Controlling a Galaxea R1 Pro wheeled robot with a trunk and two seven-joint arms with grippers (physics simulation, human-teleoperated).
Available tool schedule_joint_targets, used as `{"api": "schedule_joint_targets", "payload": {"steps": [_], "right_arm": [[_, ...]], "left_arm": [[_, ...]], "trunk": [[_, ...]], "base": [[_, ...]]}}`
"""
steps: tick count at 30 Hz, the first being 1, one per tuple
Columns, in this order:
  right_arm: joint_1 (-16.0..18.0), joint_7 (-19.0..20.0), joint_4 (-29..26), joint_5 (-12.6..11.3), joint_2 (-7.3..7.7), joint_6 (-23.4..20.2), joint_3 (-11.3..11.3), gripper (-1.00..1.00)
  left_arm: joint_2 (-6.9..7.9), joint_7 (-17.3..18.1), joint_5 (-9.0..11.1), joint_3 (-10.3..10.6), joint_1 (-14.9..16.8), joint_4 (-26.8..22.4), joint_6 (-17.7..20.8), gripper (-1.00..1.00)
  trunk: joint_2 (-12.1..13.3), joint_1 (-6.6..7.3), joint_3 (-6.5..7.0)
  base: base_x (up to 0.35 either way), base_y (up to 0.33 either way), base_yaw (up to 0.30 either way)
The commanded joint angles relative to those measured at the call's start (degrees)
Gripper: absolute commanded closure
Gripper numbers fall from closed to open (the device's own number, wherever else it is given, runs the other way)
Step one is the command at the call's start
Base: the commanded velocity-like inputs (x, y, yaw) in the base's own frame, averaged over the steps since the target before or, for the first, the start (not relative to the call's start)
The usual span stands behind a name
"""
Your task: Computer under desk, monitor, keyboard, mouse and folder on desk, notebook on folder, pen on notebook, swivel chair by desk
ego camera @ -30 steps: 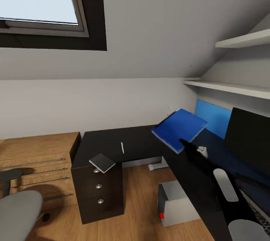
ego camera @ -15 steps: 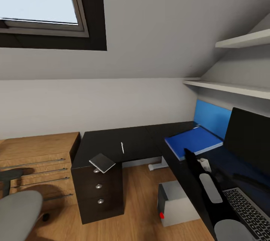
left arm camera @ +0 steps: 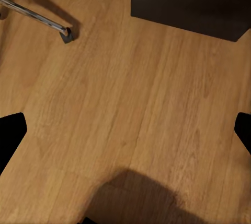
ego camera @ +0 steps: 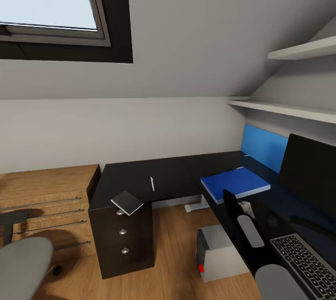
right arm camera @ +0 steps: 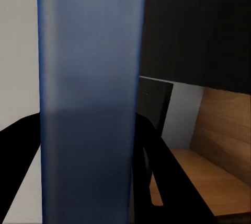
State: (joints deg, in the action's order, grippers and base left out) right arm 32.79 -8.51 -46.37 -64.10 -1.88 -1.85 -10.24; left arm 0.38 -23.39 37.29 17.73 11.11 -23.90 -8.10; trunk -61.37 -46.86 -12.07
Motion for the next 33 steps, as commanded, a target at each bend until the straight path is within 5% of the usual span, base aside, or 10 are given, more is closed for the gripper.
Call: {"api": "schedule_joint_targets", "payload": {"steps": [1, 17, 18, 19, 21, 33], "right_arm": [[0.1, -0.2, -0.1, -0.4, -0.21, -0.2, -0.2, 1.00], [0.1, 3.6, -0.2, -0.6, -0.50, -0.5, -0.3, 1.00], [0.1, 3.7, -0.2, -1.4, -0.46, -0.6, -0.4, 1.00], [0.1, 3.9, -0.2, -6.1, -0.30, -0.7, -0.4, 1.00], [0.1, 3.9, -0.2, -7.6, -0.26, -0.7, -0.4, 1.00], [0.1, 3.9, 0.0, -8.7, -0.43, -0.4, -0.4, 1.00]], "left_arm": [[0.05, -0.3, 0.6, 0.7, 0.1, 0.0, -0.3, -1.00], [0.06, -0.3, 0.6, 1.0, 0.1, 0.0, -0.4, -1.00], [0.06, -0.3, 0.6, 1.0, 0.1, 0.0, -0.4, -1.00], [0.06, -0.3, 0.6, 1.0, 0.1, 0.0, -0.3, -1.00], [0.06, -0.3, 0.6, 1.0, 0.1, 0.0, -0.3, -1.00], [0.06, -0.3, 0.6, 1.0, 0.1, 0.0, -0.3, -1.00]], "trunk": [[-0.1, -0.01, -0.08], [-0.1, -0.01, -0.08], [-0.1, -0.01, -0.08], [-0.1, -0.01, -0.08], [-0.1, -0.01, -0.08], [-0.1, -0.01, -0.08]], "base": [[0.000, 0.000, 0.000], [0.000, 0.000, 0.000], [0.000, 0.000, 0.000], [0.000, 0.000, 0.000], [0.000, 0.000, 0.000], [0.216, 0.000, 0.000]]}}
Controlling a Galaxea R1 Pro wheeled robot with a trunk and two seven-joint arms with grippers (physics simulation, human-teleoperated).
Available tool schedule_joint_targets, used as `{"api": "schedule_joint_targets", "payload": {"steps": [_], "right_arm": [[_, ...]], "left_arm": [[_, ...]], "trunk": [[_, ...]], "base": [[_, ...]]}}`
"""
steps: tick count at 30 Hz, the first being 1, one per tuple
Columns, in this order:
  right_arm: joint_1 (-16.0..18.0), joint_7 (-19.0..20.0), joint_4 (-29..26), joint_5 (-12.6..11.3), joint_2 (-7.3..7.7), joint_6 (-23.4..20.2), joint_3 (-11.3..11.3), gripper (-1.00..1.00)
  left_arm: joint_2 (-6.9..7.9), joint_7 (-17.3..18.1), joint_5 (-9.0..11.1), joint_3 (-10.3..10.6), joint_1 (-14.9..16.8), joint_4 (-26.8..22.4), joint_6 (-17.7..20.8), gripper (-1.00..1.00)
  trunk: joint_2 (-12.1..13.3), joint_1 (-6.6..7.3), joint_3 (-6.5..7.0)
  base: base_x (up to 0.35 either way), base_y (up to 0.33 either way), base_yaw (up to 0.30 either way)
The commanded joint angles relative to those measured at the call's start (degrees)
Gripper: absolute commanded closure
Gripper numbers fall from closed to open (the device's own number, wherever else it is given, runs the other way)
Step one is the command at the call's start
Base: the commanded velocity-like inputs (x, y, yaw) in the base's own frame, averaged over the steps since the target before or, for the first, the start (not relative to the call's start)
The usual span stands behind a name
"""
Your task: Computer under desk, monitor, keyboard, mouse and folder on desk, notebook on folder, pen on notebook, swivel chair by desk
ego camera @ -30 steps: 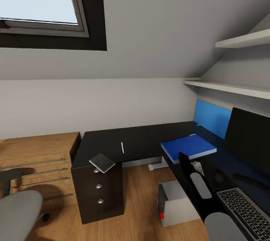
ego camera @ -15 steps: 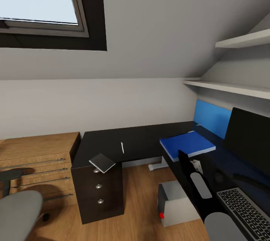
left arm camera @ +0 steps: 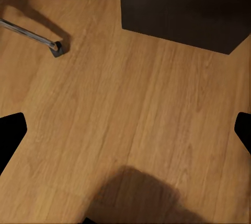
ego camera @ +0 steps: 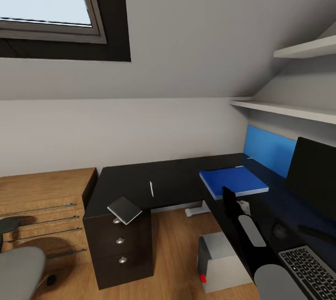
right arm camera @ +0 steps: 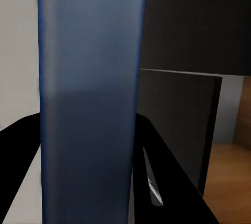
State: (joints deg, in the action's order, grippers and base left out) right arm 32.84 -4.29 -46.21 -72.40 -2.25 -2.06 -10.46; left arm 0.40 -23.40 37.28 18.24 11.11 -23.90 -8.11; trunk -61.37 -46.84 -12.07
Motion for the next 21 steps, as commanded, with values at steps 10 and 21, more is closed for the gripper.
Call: {"api": "schedule_joint_targets", "payload": {"steps": [10, 21], "right_arm": [[0.4, -0.6, 4.6, -0.2, 0.90, 0.1, -0.3, 1.00], [0.6, -0.5, 9.3, 0.3, 5.96, 0.1, -0.2, 1.00]], "left_arm": [[0.04, -0.3, 0.5, 0.5, 0.1, 0.0, -0.3, -1.00], [-0.59, -0.3, 0.5, 0.5, 0.1, 0.0, -0.4, -1.00]], "trunk": [[0.0, -0.03, -0.08], [0.0, -0.03, -0.08]], "base": [[0.037, 0.000, 0.000], [0.000, 0.000, 0.000]]}}
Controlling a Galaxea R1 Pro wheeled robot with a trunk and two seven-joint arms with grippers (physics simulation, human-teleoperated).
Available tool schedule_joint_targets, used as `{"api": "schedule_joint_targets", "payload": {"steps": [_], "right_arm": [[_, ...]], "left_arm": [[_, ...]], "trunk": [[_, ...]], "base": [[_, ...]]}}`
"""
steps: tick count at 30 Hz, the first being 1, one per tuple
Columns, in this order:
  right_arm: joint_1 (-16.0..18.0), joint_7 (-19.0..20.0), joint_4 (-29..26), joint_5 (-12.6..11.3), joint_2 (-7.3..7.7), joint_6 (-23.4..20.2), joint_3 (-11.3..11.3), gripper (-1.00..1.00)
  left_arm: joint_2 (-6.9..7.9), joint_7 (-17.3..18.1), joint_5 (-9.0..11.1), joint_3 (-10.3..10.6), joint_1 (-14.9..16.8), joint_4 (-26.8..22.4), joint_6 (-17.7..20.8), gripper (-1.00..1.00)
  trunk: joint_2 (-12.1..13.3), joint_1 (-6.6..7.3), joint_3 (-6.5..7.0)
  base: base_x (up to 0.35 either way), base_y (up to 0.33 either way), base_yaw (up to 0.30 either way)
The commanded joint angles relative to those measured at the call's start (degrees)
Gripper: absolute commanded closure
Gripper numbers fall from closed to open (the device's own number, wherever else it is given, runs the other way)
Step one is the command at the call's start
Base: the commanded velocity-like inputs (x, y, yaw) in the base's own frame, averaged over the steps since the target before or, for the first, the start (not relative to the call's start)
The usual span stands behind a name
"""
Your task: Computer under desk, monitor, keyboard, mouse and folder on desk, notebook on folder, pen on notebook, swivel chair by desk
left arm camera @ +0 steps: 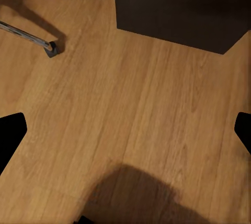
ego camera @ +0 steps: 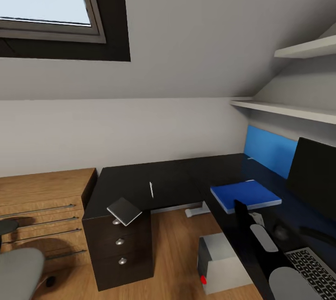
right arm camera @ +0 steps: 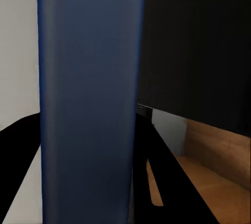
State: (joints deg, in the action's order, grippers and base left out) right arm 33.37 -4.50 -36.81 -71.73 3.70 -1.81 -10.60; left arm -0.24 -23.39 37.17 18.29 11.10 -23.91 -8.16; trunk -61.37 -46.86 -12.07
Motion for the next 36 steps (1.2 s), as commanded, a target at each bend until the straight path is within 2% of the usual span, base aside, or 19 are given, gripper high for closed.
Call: {"api": "schedule_joint_targets", "payload": {"steps": [1, 6, 9, 14, 25, 29, 36], "right_arm": [[0.0, -0.3, 0.3, -0.4, 0.30, -0.2, -0.1, 1.00], [0.0, -0.3, 3.2, -0.5, 3.09, -0.4, -0.1, 1.00], [0.0, -0.3, 3.8, -0.5, 3.57, -0.5, -0.1, 1.00], [0.0, -0.3, 4.1, -0.4, 3.86, -0.5, 0.1, 1.00], [0.0, -0.4, 4.2, -0.4, 3.94, -0.7, 0.2, 1.00], [0.0, -0.5, 4.2, -0.5, 3.94, -0.7, 0.2, 1.00], [0.0, -3.0, 4.2, -0.5, 4.01, -0.8, 0.2, 1.00]], "left_arm": [[0.01, -0.3, 0.6, 0.6, 0.1, 0.0, -0.3, -1.00], [-0.02, -0.3, 0.6, 2.9, 0.1, 0.0, -0.7, -1.00], [-0.02, -0.3, 0.7, 3.5, 0.1, 0.0, -2.0, -1.00], [-0.02, -0.4, 0.7, 3.9, 0.1, 0.0, -4.1, -1.00], [-0.03, -0.3, 0.8, 4.0, 0.1, 0.0, -4.7, -1.00], [-0.03, -0.3, 0.8, 4.0, 0.1, 0.0, -4.8, -1.00], [-0.03, -0.4, 0.8, 4.0, 0.1, 0.0, -4.8, -1.00]], "trunk": [[-0.1, 0.00, -0.08], [-0.1, 0.00, -0.08], [-0.1, 0.00, -0.08], [-0.1, 0.00, -0.08], [-0.1, 0.00, -0.08], [-0.1, 0.00, -0.08], [-0.1, 0.00, -0.08]], "base": [[0.000, 0.000, 0.000], [0.000, 0.000, 0.000], [0.000, 0.000, 0.000], [0.000, 0.000, 0.000], [0.001, 0.000, 0.000], [0.185, 0.000, 0.000], [0.162, 0.000, 0.000]]}}
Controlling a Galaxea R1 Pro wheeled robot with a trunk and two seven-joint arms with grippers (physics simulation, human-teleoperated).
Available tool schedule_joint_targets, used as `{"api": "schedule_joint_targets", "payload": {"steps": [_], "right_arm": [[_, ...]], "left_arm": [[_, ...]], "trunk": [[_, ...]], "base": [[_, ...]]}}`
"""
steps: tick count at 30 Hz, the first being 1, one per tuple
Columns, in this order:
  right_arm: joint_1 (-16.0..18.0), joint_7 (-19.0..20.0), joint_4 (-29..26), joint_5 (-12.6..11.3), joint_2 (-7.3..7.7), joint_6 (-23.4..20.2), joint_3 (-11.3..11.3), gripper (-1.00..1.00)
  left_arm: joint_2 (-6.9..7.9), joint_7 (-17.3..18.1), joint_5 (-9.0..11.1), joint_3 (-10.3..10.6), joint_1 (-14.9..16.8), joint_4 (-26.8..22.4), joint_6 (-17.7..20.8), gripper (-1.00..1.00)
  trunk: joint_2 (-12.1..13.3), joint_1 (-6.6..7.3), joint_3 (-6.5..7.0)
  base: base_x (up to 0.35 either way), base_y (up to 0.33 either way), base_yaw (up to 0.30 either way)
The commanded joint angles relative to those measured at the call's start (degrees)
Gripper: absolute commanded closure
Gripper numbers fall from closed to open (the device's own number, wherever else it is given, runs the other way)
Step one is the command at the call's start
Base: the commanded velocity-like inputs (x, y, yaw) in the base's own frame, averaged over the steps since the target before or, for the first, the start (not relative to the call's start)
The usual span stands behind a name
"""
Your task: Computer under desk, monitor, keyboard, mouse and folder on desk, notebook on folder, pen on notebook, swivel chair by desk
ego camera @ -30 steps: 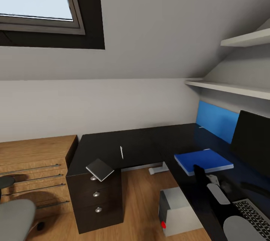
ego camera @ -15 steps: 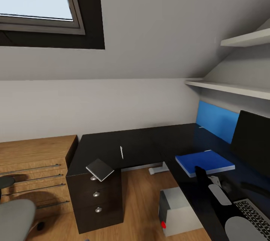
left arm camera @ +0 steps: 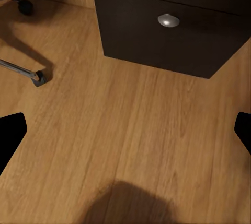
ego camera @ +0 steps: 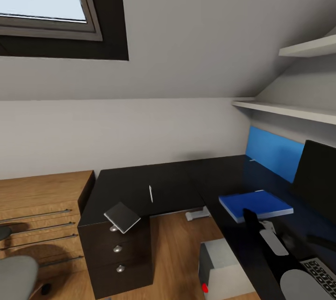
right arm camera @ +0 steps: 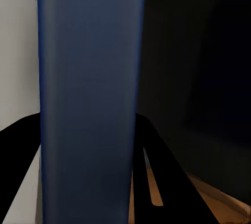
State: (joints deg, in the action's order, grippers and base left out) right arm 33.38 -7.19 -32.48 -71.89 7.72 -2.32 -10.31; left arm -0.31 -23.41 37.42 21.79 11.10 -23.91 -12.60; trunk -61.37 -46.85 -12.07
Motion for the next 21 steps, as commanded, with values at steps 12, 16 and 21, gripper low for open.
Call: {"api": "schedule_joint_targets", "payload": {"steps": [12, 16, 21], "right_arm": [[0.0, -4.8, -0.1, -0.3, 0.03, -0.3, -0.1, 1.00], [0.0, -5.3, -0.1, -0.3, 0.40, -0.4, -0.1, 1.00], [0.0, -5.5, -0.1, -0.4, 0.65, -1.0, -0.1, 1.00]], "left_arm": [[-0.01, -0.3, 0.5, 0.5, 0.1, 0.0, -0.3, -1.00], [0.03, -0.4, 0.5, 0.5, 0.1, 0.0, -0.3, -1.00], [0.04, -0.3, 0.5, 0.5, 0.1, 0.0, -0.3, -1.00]], "trunk": [[-0.1, -0.01, -0.08], [-0.1, -0.01, -0.08], [-0.1, -0.01, -0.08]], "base": [[0.012, 0.000, 0.000], [0.002, 0.000, 0.000], [0.170, -0.006, 0.000]]}}
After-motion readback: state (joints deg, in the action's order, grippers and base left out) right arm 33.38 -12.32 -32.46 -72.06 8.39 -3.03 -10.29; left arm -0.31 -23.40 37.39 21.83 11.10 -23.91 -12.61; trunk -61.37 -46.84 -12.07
